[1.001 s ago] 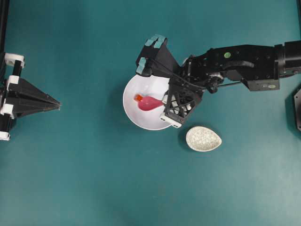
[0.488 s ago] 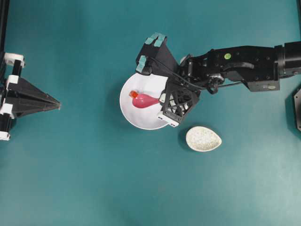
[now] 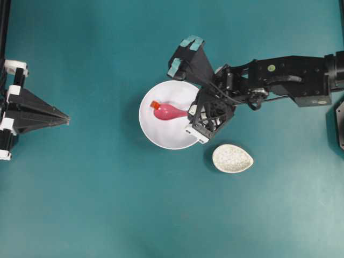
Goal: Grip the spoon and scoop the red block from the bowl with right arm.
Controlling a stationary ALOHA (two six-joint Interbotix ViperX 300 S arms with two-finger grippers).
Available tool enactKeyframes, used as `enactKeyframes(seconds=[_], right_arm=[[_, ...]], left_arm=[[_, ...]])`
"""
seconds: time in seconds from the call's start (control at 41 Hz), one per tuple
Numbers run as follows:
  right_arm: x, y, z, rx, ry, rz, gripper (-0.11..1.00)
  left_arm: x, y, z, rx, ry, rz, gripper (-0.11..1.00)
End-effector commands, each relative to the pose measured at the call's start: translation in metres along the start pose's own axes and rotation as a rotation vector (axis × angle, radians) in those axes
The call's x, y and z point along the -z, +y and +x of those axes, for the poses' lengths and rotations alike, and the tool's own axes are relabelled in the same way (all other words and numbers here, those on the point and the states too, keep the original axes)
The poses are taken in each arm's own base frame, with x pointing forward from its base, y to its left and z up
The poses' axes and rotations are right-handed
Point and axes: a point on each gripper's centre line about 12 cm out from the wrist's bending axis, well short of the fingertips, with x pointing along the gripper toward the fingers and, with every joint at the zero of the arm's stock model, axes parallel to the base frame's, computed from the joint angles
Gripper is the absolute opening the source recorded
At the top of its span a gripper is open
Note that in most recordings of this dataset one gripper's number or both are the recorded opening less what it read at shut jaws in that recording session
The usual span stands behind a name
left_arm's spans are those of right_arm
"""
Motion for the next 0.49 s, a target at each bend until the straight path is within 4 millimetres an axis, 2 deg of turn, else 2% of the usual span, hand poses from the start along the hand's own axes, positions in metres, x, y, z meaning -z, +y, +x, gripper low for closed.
enactKeyframes(seconds=[0.0, 0.293, 0.464], right_arm=[[-0.0071, 0.0032, -0.0132, -0.023, -0.055, 0.003, 0.22], [-0.0059, 0.0022, -0.0163, -0.043, -0.095, 0.010, 0.22], [0.0020, 0.0047, -0.0197, -0.071, -0.124, 0.025, 0.22]], left_arm=[[-0.0107, -0.0004, 0.0014, 0.002, -0.028, 0.002, 0.00], [-0.0113, -0.0004, 0.0014, 0.002, -0.029, 0.002, 0.00], [-0.0117, -0.0004, 0.0008, 0.002, -0.031, -0.001, 0.00]])
